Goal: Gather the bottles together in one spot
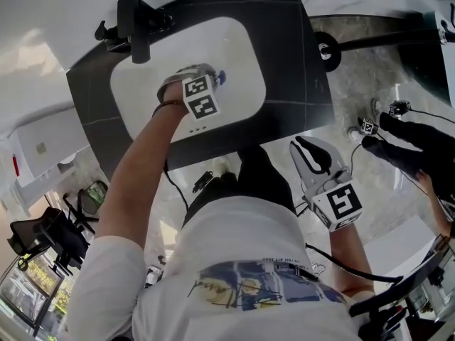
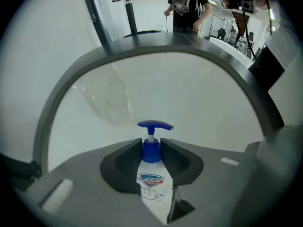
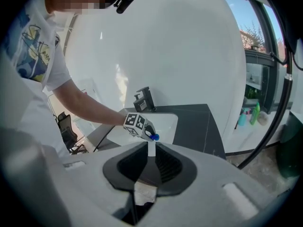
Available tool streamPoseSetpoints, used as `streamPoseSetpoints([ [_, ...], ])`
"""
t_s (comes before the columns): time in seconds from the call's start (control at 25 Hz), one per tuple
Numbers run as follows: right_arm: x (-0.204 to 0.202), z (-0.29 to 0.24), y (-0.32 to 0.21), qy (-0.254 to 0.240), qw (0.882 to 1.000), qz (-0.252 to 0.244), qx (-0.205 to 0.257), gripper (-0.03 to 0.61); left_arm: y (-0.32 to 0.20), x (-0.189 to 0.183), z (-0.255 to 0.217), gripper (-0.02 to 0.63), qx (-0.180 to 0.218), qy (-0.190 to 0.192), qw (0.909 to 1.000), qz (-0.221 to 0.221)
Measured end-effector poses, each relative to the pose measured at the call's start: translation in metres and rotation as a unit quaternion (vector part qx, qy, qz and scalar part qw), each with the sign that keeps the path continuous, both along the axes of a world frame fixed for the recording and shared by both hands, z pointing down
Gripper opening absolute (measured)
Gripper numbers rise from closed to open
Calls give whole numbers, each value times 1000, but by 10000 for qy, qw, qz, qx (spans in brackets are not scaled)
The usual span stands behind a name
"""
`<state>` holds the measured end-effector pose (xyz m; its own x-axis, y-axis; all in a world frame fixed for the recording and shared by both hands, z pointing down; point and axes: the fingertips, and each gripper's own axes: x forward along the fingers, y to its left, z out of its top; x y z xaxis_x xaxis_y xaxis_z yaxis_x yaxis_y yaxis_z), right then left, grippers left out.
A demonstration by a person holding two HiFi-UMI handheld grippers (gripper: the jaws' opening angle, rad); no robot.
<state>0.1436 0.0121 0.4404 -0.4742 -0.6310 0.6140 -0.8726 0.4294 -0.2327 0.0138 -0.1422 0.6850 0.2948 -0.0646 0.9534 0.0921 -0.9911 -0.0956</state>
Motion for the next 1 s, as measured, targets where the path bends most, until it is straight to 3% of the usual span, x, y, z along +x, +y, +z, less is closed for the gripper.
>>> streamPoseSetpoints([
  [0.24, -21, -10, -2, 40, 9995, -307, 83, 51, -8, -20, -40, 123, 331, 694, 9946, -704],
  [0.44, -39, -20, -1, 76, 9982, -565, 209, 51, -12, -44, -64, 123, 470, 1196, 9811, -1446],
  [0.6, -52, -23, 5, 112, 9969, -736, 249, 51, -10, -62, -82, 123, 424, 1690, 9597, -2205],
  [0.8, -68, -28, 8, 102, 9949, -951, 331, 51, -15, -94, -111, 123, 418, 2289, 9173, -3231],
  [1.0, -86, -34, 10, 101, 9928, -1114, 419, 51, -16, -127, -137, 123, 514, 2541, 8940, -3655],
])
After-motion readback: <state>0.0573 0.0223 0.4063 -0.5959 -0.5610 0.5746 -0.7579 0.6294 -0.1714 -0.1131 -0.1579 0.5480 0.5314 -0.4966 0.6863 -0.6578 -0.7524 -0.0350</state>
